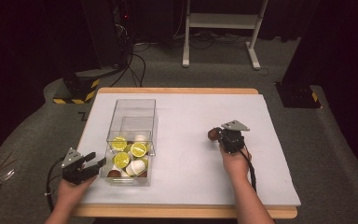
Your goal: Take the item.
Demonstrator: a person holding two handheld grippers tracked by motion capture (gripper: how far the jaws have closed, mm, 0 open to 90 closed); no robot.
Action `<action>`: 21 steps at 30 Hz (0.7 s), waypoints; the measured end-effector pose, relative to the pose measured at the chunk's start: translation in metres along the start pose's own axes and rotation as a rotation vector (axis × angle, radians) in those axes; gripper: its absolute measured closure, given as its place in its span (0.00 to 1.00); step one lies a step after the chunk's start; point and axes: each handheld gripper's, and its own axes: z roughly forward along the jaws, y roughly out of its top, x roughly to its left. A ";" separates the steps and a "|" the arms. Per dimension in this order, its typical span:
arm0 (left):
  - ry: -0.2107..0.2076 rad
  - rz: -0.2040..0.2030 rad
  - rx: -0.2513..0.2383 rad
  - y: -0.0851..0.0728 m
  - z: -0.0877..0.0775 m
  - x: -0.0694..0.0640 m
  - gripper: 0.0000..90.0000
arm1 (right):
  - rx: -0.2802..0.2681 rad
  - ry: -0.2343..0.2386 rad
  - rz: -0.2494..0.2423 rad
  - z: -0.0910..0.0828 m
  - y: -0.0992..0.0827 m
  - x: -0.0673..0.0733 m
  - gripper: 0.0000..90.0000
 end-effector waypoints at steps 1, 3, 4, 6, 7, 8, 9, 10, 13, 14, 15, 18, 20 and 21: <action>-0.001 0.000 0.001 0.000 0.000 0.000 0.46 | 0.005 -0.004 0.001 0.001 -0.001 -0.001 1.00; 0.001 -0.001 0.000 0.000 0.000 0.000 0.46 | 0.010 -0.007 0.000 0.001 -0.003 -0.001 1.00; -0.001 -0.003 -0.002 0.000 0.000 0.000 0.46 | 0.016 -0.015 -0.011 0.001 -0.004 -0.002 1.00; 0.000 -0.002 -0.003 0.000 0.000 -0.001 0.46 | 0.019 -0.024 -0.021 0.002 -0.005 -0.002 1.00; 0.002 -0.004 -0.008 -0.001 -0.001 -0.001 0.46 | 0.025 -0.031 -0.019 0.002 -0.006 -0.002 1.00; 0.002 -0.004 -0.008 -0.001 -0.001 -0.001 0.46 | 0.025 -0.031 -0.019 0.002 -0.006 -0.002 1.00; 0.003 -0.007 -0.010 -0.001 -0.001 -0.001 0.46 | 0.026 -0.034 -0.020 0.003 -0.006 -0.002 1.00; 0.002 -0.008 -0.010 -0.001 -0.001 -0.001 0.46 | 0.034 -0.034 -0.019 0.005 -0.007 -0.002 1.00; 0.003 0.000 -0.010 -0.001 -0.002 -0.001 0.46 | 0.038 -0.031 -0.020 0.007 -0.008 -0.002 1.00; 0.002 -0.004 -0.011 -0.001 -0.002 -0.001 0.46 | 0.038 -0.020 -0.014 0.009 -0.009 0.000 1.00; 0.003 -0.005 -0.012 -0.001 -0.002 -0.001 0.46 | 0.041 -0.018 -0.012 0.009 -0.010 0.001 1.00; 0.005 0.000 -0.013 -0.001 -0.003 -0.001 0.46 | 0.041 -0.008 -0.009 0.011 -0.010 0.004 1.00; 0.007 0.003 -0.012 -0.001 -0.003 -0.001 0.46 | 0.040 -0.004 -0.007 0.011 -0.010 0.006 1.00; 0.007 0.003 -0.012 -0.001 -0.003 -0.001 0.46 | 0.040 -0.004 -0.007 0.011 -0.010 0.006 1.00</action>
